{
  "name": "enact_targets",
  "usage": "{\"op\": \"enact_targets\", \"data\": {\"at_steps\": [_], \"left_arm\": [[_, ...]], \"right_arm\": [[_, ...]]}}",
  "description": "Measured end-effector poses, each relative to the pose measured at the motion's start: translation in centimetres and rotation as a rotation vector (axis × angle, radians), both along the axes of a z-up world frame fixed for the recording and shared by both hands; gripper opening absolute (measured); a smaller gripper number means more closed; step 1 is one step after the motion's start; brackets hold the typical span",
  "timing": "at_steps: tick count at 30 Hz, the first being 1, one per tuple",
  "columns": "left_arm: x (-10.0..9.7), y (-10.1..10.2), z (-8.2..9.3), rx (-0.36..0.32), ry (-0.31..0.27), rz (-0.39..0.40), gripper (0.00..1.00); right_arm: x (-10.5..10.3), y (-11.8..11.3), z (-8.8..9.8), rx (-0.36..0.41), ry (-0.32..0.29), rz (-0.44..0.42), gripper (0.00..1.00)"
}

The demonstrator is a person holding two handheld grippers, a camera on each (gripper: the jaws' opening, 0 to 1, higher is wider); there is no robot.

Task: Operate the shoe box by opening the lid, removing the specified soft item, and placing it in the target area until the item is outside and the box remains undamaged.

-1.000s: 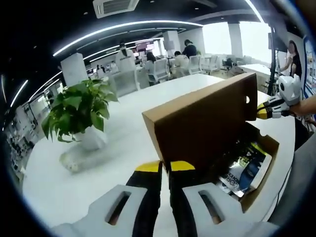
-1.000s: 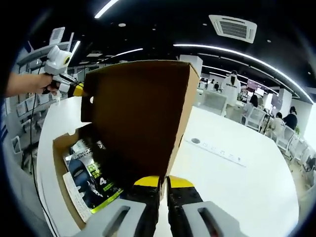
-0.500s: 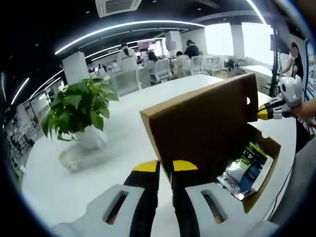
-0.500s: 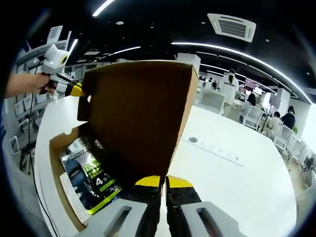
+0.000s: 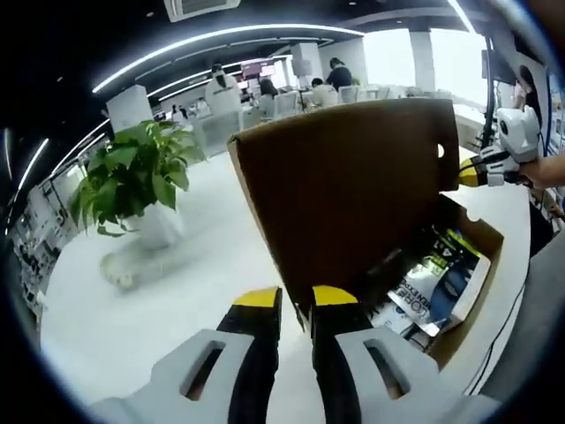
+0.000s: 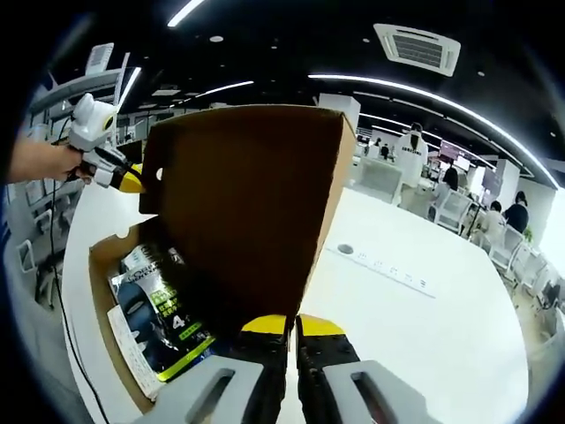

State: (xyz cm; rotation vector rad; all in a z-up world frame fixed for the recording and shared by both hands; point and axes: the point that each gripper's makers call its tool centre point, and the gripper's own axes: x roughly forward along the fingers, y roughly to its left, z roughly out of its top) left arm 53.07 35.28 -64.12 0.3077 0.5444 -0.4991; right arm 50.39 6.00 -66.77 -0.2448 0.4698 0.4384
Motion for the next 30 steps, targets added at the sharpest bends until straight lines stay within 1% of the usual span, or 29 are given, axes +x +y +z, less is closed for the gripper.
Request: {"op": "enact_targets", "data": {"at_steps": [3,8,12,19,30], "left_arm": [[-0.2,0.1,-0.8,-0.018,0.022,0.016,0.11],[-0.2,0.5,-1.8,-0.025,0.039,0.044,0.1],[-0.1,0.7,-2.2,-0.034,0.045,0.06,0.08],[0.4,0.5,-2.3,-0.062,0.042,0.076,0.03],[0.6,0.4,-2.2,-0.05,0.045,0.069,0.02]], "right_arm": [[0.1,0.0,-0.1,-0.002,0.0,0.001,0.0],[0.0,0.0,-0.1,-0.006,0.003,0.005,0.0],[0.0,0.0,0.0,-0.008,0.002,0.006,0.0],[0.2,0.0,0.0,-0.014,0.007,0.01,0.0],[0.4,0.1,0.1,0.0,0.007,0.003,0.0]]}}
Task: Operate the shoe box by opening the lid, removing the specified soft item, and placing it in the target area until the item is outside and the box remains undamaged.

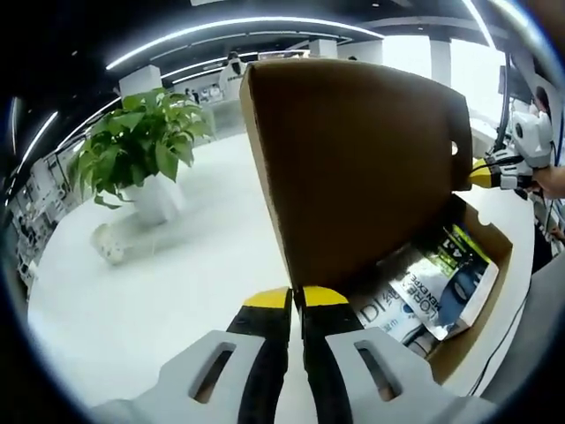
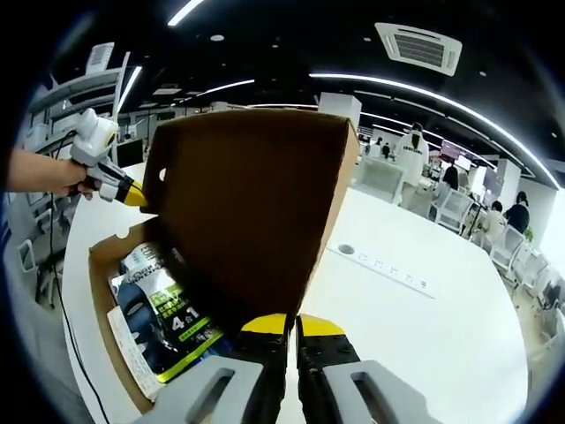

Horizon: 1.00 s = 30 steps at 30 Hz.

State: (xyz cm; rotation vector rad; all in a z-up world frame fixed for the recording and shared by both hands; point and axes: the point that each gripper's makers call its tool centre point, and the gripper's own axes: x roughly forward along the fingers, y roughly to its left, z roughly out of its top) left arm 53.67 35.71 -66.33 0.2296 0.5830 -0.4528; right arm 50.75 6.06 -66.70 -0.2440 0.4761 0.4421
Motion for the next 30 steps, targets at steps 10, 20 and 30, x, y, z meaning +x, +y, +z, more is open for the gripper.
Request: {"op": "enact_targets", "data": {"at_steps": [10,20,30], "left_arm": [[0.3,0.0,0.1,0.007,0.004,-0.003,0.02],[0.6,-0.1,0.2,-0.004,0.012,0.003,0.02],[0.9,-0.1,0.3,-0.012,0.024,0.007,0.02]], "right_arm": [[0.4,-0.1,0.1,0.012,-0.002,-0.008,0.0],[0.7,-0.1,0.2,0.017,0.004,-0.01,0.0],[1.1,-0.2,0.3,0.028,0.01,-0.017,0.0]]}}
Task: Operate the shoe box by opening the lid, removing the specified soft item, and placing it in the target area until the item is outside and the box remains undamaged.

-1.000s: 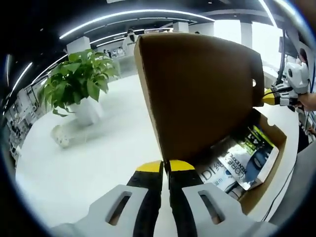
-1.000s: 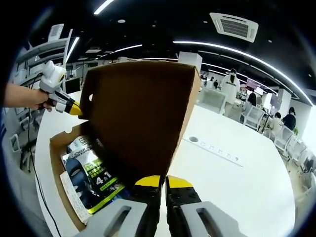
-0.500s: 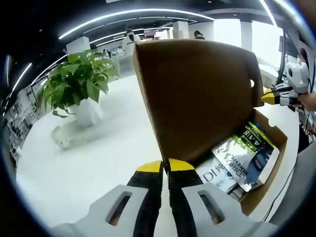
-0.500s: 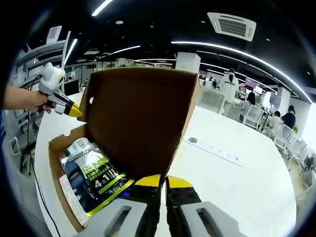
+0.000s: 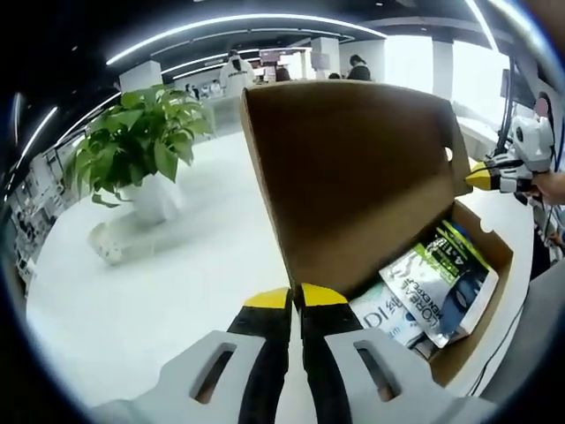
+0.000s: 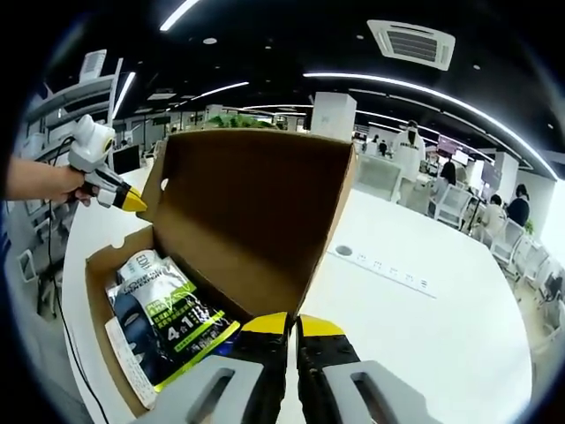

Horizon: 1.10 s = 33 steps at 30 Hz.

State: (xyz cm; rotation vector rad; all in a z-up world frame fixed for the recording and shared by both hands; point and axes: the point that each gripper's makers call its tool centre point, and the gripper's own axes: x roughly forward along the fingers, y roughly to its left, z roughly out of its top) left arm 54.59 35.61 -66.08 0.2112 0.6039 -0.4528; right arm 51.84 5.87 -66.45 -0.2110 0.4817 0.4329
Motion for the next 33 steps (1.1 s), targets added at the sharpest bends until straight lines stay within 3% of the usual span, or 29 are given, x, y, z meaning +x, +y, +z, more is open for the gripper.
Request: {"op": "enact_targets", "data": {"at_steps": [33], "left_arm": [[1.6,-0.1,-0.2,-0.011,0.032,0.003,0.02]], "right_arm": [[1.4,-0.2,-0.1,0.044,0.032,-0.025,0.0]]}}
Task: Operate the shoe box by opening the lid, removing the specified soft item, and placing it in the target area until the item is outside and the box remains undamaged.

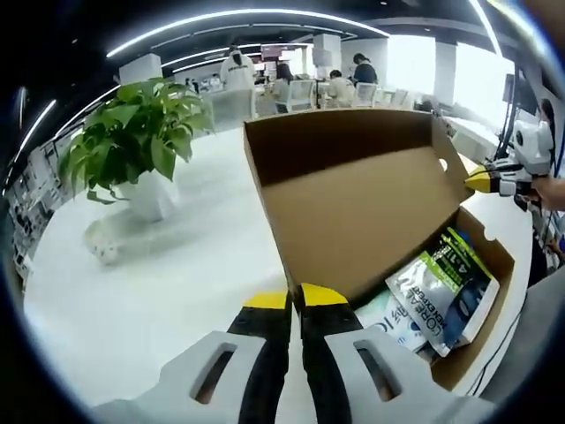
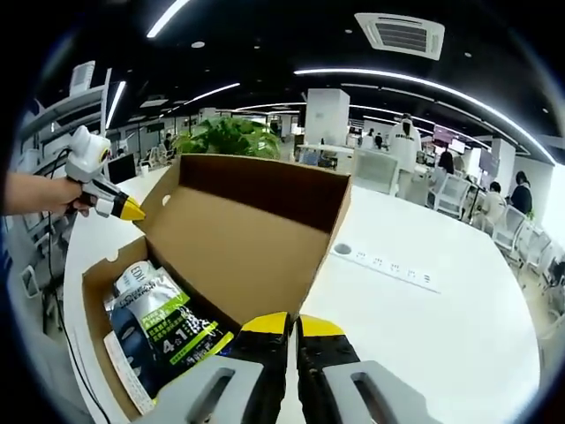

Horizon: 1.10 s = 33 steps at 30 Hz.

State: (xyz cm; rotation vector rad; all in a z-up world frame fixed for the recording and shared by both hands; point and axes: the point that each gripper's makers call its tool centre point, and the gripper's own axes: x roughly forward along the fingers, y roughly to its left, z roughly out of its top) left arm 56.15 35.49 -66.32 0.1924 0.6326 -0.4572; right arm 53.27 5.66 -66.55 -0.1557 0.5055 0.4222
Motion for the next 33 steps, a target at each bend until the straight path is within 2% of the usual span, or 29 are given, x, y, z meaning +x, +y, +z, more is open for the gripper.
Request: {"op": "enact_targets", "data": {"at_steps": [33], "left_arm": [[1.9,-0.1,-0.8,-0.041,0.031,0.034,0.02]], "right_arm": [[1.9,-0.2,-1.0,0.058,0.076,-0.054,0.0]]}}
